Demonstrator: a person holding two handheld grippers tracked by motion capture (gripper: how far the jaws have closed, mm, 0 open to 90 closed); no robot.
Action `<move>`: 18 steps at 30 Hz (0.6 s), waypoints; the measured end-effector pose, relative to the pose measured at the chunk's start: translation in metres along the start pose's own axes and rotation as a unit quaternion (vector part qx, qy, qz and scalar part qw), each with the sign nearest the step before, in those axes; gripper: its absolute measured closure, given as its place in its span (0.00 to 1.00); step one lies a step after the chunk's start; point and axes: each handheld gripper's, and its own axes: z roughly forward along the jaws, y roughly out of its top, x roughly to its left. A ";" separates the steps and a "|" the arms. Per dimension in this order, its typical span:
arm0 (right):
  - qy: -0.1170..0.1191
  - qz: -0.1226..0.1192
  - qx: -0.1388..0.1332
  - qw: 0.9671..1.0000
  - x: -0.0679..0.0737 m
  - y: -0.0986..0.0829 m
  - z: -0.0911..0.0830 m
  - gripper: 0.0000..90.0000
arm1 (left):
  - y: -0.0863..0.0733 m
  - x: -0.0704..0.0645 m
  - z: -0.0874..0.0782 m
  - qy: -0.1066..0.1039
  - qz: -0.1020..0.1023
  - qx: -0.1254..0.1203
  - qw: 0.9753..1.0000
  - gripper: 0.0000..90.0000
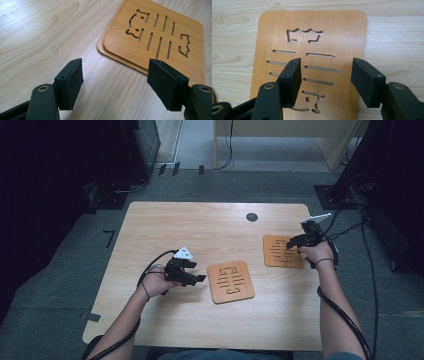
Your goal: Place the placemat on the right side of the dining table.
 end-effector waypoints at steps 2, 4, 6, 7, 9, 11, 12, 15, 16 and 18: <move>0.002 -0.002 -0.004 1.000 0.002 -0.001 -0.001 0.45 | 0.000 0.000 0.000 0.000 0.000 0.000 1.000 0.31; 0.003 -0.006 -0.008 1.000 0.004 -0.002 -0.002 0.44 | 0.000 0.000 0.000 0.001 -0.001 0.002 1.000 0.31; 0.004 -0.009 -0.011 1.000 0.006 -0.003 -0.003 0.44 | 0.000 0.000 0.000 0.001 -0.001 0.002 1.000 0.31; 0.005 -0.012 -0.014 1.000 0.007 -0.004 -0.004 0.43 | 0.000 0.000 0.000 0.001 -0.002 0.002 1.000 0.31; 0.004 -0.016 -0.015 1.000 0.009 -0.005 -0.004 0.41 | 0.000 0.000 0.000 0.000 -0.001 0.002 1.000 0.31; 0.004 -0.018 -0.018 1.000 0.010 -0.005 -0.004 0.40 | 0.000 0.000 0.000 0.001 -0.001 0.002 1.000 0.31; 0.003 -0.023 -0.021 1.000 0.012 -0.007 -0.005 0.39 | 0.000 0.001 0.001 0.000 -0.001 0.002 1.000 0.31; 0.006 -0.026 -0.022 0.999 0.015 -0.009 -0.004 0.38 | 0.000 0.001 0.001 0.001 -0.001 0.002 1.000 0.31; 0.005 -0.029 -0.023 0.999 0.015 -0.010 -0.004 0.37 | 0.000 0.001 0.001 0.001 -0.002 0.002 1.000 0.31; 0.008 -0.030 -0.026 0.999 0.017 -0.012 -0.003 0.36 | 0.000 0.001 0.001 0.001 -0.001 0.003 1.000 0.31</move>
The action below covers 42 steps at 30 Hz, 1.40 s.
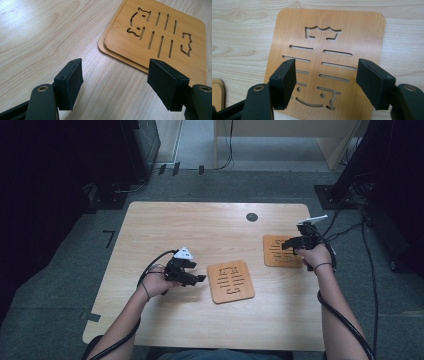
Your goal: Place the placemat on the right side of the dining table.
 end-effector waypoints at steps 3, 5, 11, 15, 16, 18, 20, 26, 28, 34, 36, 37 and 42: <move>0.003 -0.005 -0.001 1.000 0.003 -0.004 0.000 0.35 | 0.000 0.000 0.000 0.000 0.002 0.002 1.000 0.31; 0.003 -0.010 -0.003 1.000 0.004 -0.006 0.000 0.34 | 0.000 0.000 0.001 -0.001 0.001 0.003 1.000 0.31; 0.002 -0.012 -0.008 1.000 0.007 -0.011 -0.001 0.33 | 0.000 -0.001 0.001 -0.001 0.002 0.004 1.000 0.31; 0.004 -0.015 -0.013 1.000 0.009 -0.014 -0.001 0.31 | 0.000 -0.001 0.002 -0.001 0.001 0.004 1.000 0.31; 0.007 -0.016 -0.016 1.000 0.010 -0.016 -0.002 0.30 | 0.000 -0.001 0.002 -0.001 0.001 0.004 1.000 0.30; 0.006 -0.020 -0.016 1.000 0.012 -0.018 -0.002 0.30 | 0.000 -0.001 0.002 -0.001 0.001 0.003 1.000 0.31; 0.008 -0.025 -0.014 1.000 0.013 -0.019 -0.001 0.30 | 0.000 -0.001 0.002 -0.001 0.001 0.003 1.000 0.30; 0.007 -0.030 -0.020 0.999 0.017 -0.025 0.000 0.28 | 0.000 -0.001 0.002 -0.001 0.001 0.003 1.000 0.30; 0.005 -0.033 -0.023 0.999 0.018 -0.027 0.000 0.28 | 0.000 -0.001 0.002 -0.001 0.001 0.003 1.000 0.30; 0.007 -0.048 -0.029 0.998 0.024 -0.033 -0.002 0.27 | 0.000 -0.002 0.003 -0.001 0.002 0.006 1.000 0.30; 0.009 -0.051 -0.030 0.998 0.027 -0.035 -0.003 0.27 | 0.000 -0.002 0.003 0.000 0.003 0.007 1.000 0.30; 0.008 -0.053 -0.030 0.998 0.027 -0.036 -0.003 0.27 | 0.000 -0.002 0.003 0.000 0.003 0.007 1.000 0.30; 0.009 -0.056 -0.034 0.998 0.031 -0.042 -0.005 0.26 | -0.001 -0.002 0.004 0.002 0.005 0.008 1.000 0.30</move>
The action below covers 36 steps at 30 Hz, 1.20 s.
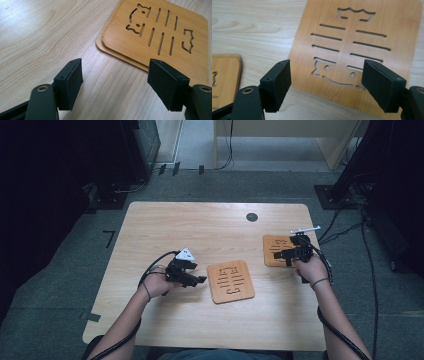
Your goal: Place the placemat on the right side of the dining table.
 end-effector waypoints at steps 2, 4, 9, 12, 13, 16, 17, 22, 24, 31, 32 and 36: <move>0.002 -0.007 -0.001 1.000 0.003 -0.004 -0.001 0.26 | 0.000 0.000 0.000 -0.001 0.001 0.000 1.000 0.30; 0.005 -0.009 -0.002 1.000 0.005 -0.006 -0.002 0.26 | 0.000 0.000 0.000 0.000 0.001 0.000 1.000 0.30; 0.006 -0.023 -0.003 1.000 0.010 -0.011 -0.002 0.26 | 0.000 0.001 0.001 0.001 0.001 0.000 1.000 0.30; 0.007 -0.033 -0.002 0.999 0.015 -0.015 -0.003 0.26 | 0.001 0.000 0.001 0.001 0.001 -0.001 1.000 0.30; 0.007 -0.033 -0.002 0.999 0.015 -0.015 -0.003 0.26 | 0.001 0.000 0.001 0.001 0.001 -0.001 1.000 0.30; 0.013 -0.042 -0.002 0.999 0.022 -0.019 -0.002 0.26 | 0.001 0.000 0.001 0.001 0.001 -0.002 1.000 0.30; 0.013 -0.042 -0.002 0.999 0.022 -0.019 -0.002 0.26 | 0.001 0.000 0.001 0.001 0.001 -0.002 1.000 0.30; 0.018 -0.059 -0.001 0.998 0.032 -0.025 -0.001 0.25 | 0.000 0.000 0.001 0.001 0.003 0.000 1.000 0.30; 0.020 -0.063 0.000 0.998 0.036 -0.027 -0.001 0.25 | 0.000 0.001 0.001 0.001 0.002 -0.001 1.000 0.30; 0.026 -0.078 -0.004 0.997 0.047 -0.032 -0.002 0.25 | 0.000 0.001 0.002 0.002 0.001 -0.001 1.000 0.30; 0.027 -0.081 -0.004 0.996 0.049 -0.033 -0.001 0.25 | 0.000 0.001 0.002 0.002 0.001 0.000 1.000 0.30; 0.031 -0.095 -0.002 0.995 0.057 -0.035 0.002 0.25 | 0.000 0.000 0.003 0.003 0.003 0.002 1.000 0.30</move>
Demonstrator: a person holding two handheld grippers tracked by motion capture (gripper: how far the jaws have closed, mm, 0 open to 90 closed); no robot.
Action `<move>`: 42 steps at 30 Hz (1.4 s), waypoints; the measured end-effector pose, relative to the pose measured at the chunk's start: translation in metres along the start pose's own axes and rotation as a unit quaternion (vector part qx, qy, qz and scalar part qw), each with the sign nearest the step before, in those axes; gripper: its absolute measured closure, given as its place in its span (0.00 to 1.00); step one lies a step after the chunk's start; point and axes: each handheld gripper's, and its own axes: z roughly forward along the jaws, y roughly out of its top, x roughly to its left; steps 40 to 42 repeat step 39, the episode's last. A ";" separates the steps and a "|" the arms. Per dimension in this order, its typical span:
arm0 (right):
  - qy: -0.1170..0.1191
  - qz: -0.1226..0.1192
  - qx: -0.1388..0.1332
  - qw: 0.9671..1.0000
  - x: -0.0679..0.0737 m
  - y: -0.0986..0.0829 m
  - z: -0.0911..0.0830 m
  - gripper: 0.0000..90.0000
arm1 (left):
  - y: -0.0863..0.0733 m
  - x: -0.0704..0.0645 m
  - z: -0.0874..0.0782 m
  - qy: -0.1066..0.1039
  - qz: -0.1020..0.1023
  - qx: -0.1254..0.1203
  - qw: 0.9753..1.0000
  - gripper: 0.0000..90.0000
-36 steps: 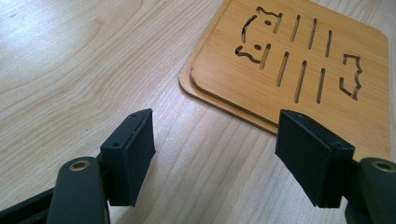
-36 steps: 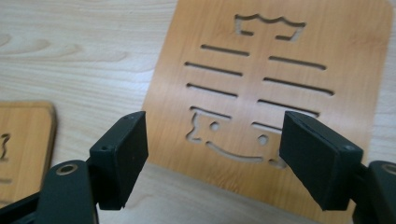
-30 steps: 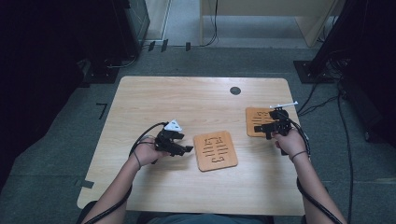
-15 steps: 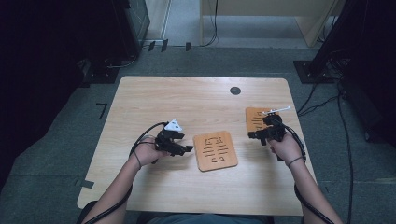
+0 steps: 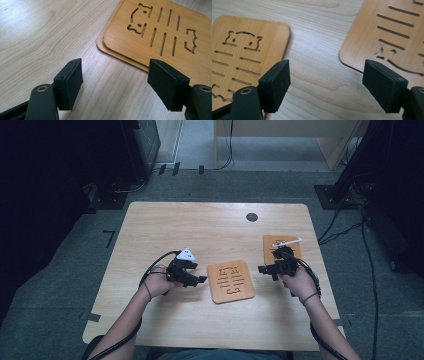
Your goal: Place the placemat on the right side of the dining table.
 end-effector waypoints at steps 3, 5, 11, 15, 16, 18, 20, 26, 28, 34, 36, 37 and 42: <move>0.003 -0.005 0.000 1.000 0.005 -0.001 0.002 0.25 | 0.000 0.000 0.000 -0.001 0.001 0.000 1.000 0.30; 0.005 -0.007 0.000 1.000 0.008 -0.001 0.004 0.25 | 0.000 0.000 0.000 -0.001 0.001 0.000 1.000 0.30; 0.009 -0.021 -0.002 1.000 0.017 -0.003 0.009 0.26 | 0.000 -0.001 0.002 -0.002 0.003 0.000 1.000 0.30; 0.012 -0.037 -0.006 0.999 0.023 -0.004 0.015 0.26 | 0.000 -0.001 0.003 0.000 0.004 0.002 1.000 0.30; 0.012 -0.042 -0.005 0.999 0.024 -0.005 0.016 0.26 | 0.000 -0.001 0.004 0.000 0.005 0.002 1.000 0.30; 0.014 -0.043 -0.004 0.999 0.026 -0.005 0.019 0.26 | 0.000 0.000 0.004 0.001 0.007 0.003 1.000 0.30; 0.016 -0.048 -0.004 0.999 0.029 -0.006 0.022 0.26 | 0.000 -0.001 0.005 0.001 0.008 0.003 1.000 0.30; 0.014 -0.074 -0.008 0.997 0.036 -0.009 0.030 0.25 | -0.001 -0.001 0.008 0.002 0.013 0.008 1.000 0.29; 0.012 -0.085 -0.015 0.996 0.037 -0.008 0.033 0.25 | -0.001 -0.002 0.009 0.002 0.014 0.010 1.000 0.29; 0.014 -0.085 -0.026 0.996 0.037 -0.008 0.035 0.24 | -0.001 -0.001 0.009 0.004 0.015 0.011 1.000 0.28; 0.015 -0.086 -0.026 0.996 0.036 -0.009 0.035 0.24 | -0.001 0.000 0.009 0.004 0.014 0.011 1.000 0.28; 0.015 -0.087 -0.026 0.996 0.036 -0.009 0.035 0.24 | -0.001 0.000 0.009 0.005 0.014 0.010 1.000 0.28; 0.016 -0.086 -0.025 0.996 0.036 -0.009 0.034 0.24 | -0.002 0.000 0.009 0.005 0.014 0.009 1.000 0.28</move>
